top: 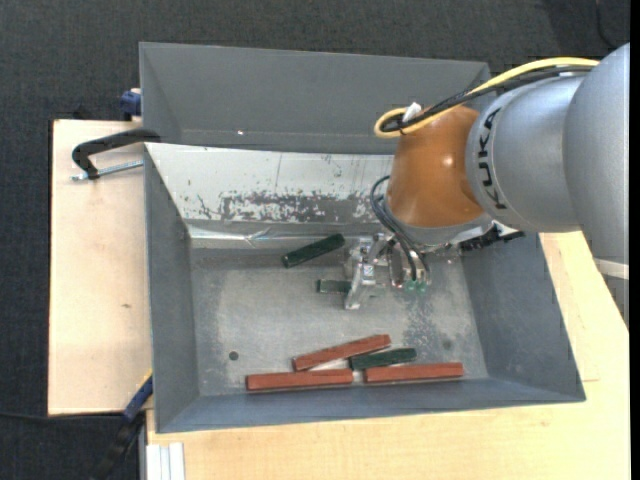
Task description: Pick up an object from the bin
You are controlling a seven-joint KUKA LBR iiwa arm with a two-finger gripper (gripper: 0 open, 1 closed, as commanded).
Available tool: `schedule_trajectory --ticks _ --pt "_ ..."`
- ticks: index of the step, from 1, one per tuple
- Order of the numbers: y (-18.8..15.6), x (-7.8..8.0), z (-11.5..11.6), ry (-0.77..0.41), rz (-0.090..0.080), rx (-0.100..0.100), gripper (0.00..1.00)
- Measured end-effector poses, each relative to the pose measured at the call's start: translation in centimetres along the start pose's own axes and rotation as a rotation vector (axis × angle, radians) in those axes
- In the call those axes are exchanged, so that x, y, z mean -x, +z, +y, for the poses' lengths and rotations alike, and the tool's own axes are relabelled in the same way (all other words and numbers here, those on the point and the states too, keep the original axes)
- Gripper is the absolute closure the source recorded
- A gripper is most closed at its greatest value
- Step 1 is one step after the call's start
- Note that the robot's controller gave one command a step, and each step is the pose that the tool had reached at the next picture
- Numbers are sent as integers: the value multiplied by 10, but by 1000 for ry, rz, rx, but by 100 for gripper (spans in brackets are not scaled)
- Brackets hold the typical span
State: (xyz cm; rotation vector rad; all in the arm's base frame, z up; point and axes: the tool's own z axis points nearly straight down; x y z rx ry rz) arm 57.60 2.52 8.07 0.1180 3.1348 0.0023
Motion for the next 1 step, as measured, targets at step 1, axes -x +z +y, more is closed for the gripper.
schedule_trajectory --ticks 1 --pt "-5 0 0 0 0 0 100"
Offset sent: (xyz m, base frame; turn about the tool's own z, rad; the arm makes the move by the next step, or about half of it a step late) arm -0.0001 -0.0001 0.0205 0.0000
